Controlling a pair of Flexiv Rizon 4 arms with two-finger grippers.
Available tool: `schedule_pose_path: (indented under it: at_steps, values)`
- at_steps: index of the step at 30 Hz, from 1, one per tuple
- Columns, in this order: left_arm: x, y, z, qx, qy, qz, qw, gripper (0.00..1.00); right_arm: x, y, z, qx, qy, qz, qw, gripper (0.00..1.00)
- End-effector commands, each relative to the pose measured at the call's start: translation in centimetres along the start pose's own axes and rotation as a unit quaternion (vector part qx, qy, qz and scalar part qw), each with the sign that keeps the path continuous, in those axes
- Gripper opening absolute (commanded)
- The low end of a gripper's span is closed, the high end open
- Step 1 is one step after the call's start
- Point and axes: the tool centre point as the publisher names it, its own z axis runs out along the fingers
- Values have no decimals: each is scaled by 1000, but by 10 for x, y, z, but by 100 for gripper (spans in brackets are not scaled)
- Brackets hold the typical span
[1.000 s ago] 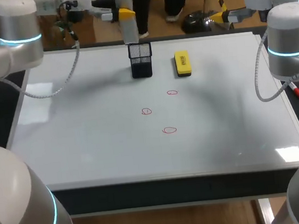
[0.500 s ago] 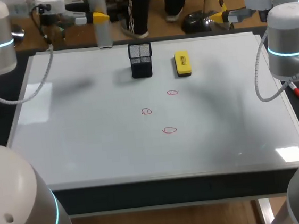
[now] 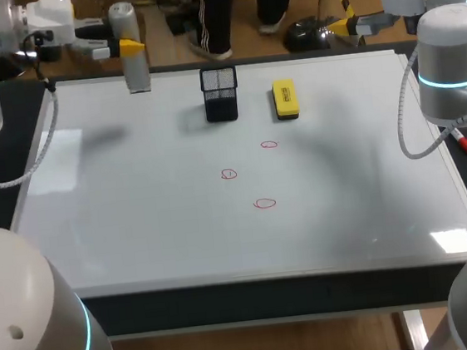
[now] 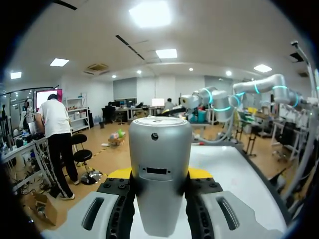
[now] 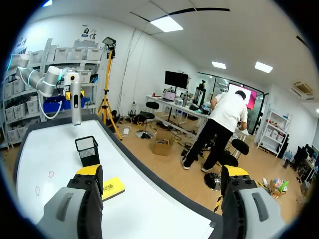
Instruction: Pick up the inspection probe, press it on each red-marked spot on the whiteboard one by one, put down the probe, pick up the eraser, and wipe off all the red marks.
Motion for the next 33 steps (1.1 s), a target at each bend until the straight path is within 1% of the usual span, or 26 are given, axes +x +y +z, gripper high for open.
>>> schedule_pose_path:
  at_steps: [1,8,10,15,32,33]
  values:
    - [2,8,-9,1,-2,-2,1000,0,0,0,0,1,1,0,1000,100]
    - [1,27,-19,-13,-16,-17,1000,0,0,0,0,1,1,0,1000,100]
    - [1,30,-22,-16,-19,-19,1000,0,0,0,0,1,1,0,1000,100]
    - [-1,31,-30,-18,-28,-22,999,0,0,0,0,1,1,0,1000,100]
    - [-1,31,-30,-18,-28,-22,999,0,0,0,0,1,1,0,1000,100]
    - [-1,31,-30,-18,-28,-22,999,0,1,1,3,8,17,-9,1000,100]
